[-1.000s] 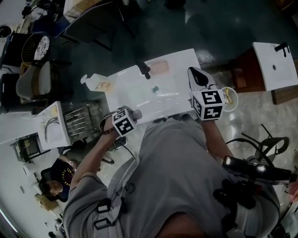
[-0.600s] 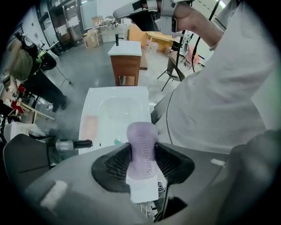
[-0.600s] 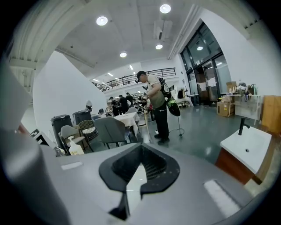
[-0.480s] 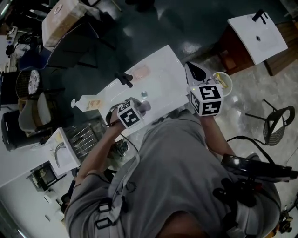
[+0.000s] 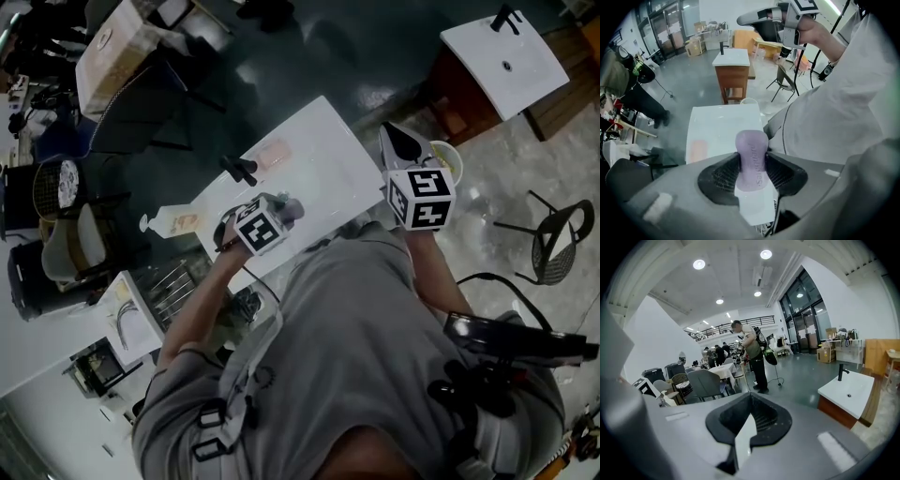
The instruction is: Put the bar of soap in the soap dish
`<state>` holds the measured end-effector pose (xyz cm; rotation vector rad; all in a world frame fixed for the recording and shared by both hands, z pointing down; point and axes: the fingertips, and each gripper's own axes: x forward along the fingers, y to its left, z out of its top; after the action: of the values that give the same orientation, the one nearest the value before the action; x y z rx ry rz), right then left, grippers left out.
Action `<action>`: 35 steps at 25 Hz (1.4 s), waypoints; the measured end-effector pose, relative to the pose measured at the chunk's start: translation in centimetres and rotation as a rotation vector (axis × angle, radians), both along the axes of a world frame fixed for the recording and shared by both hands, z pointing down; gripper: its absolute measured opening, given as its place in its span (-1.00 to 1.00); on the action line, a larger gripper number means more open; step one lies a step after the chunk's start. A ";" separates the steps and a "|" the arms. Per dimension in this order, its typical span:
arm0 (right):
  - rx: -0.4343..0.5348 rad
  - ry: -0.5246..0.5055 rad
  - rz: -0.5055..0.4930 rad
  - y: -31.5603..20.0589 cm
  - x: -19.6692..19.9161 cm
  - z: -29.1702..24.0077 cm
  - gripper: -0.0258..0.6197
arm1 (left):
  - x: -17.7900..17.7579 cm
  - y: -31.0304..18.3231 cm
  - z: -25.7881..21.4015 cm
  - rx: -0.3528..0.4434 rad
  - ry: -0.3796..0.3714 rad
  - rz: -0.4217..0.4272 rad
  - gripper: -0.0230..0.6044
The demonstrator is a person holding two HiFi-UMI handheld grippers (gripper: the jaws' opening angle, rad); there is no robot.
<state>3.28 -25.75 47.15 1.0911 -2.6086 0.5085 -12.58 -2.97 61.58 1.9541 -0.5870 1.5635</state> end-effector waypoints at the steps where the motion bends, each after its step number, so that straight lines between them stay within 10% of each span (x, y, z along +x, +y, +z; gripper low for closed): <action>1: -0.002 -0.002 0.004 -0.3 0.2 0.2 -0.91 | -0.1 -0.1 0.2 -0.003 -0.004 0.000 -0.37; 20: -0.019 0.026 0.056 -1.8 2.6 1.3 -0.91 | -11.5 -12.3 -0.2 0.077 -0.179 0.026 -0.37; 35: -0.031 0.054 0.111 -0.9 5.2 2.0 -0.91 | -14.9 -16.9 1.4 0.043 -0.151 -0.006 -0.37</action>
<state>8.52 -26.65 49.14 1.2273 -2.4962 0.5331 -27.52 -19.83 62.94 1.8742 -0.6925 1.7189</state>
